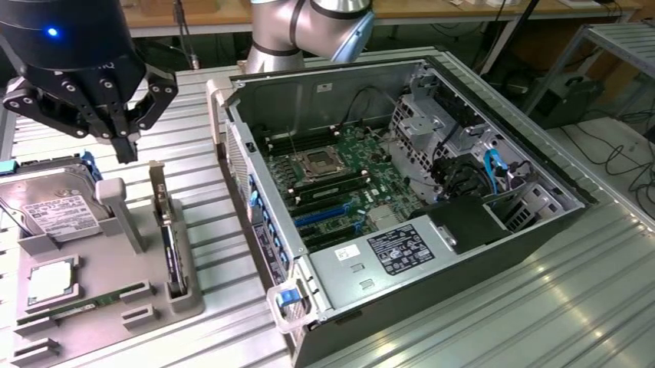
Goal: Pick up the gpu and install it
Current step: 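Reach for the gpu, then pick up the gpu and move the gpu toward the slot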
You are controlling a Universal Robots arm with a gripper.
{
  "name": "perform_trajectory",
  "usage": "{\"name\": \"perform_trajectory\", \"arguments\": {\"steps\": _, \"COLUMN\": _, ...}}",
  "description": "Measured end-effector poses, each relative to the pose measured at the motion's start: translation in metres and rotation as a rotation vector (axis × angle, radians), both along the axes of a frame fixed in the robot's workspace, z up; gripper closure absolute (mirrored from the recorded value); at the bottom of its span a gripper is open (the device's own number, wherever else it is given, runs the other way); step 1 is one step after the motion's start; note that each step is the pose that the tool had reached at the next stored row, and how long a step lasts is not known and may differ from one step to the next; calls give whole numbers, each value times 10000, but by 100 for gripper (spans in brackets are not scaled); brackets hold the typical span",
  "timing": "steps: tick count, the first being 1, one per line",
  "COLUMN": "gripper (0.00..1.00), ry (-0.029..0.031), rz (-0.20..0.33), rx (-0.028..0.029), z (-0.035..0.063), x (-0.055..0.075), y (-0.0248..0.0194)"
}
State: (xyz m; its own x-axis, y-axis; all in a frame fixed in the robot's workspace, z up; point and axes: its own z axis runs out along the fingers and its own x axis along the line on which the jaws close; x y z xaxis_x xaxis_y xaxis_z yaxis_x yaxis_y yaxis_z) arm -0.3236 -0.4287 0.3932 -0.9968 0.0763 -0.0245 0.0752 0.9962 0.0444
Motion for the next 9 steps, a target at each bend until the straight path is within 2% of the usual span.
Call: {"name": "perform_trajectory", "arguments": {"steps": 9, "gripper": 89, "ry": 0, "rz": 1, "rx": 0, "z": 0, "x": 0, "y": -1}}
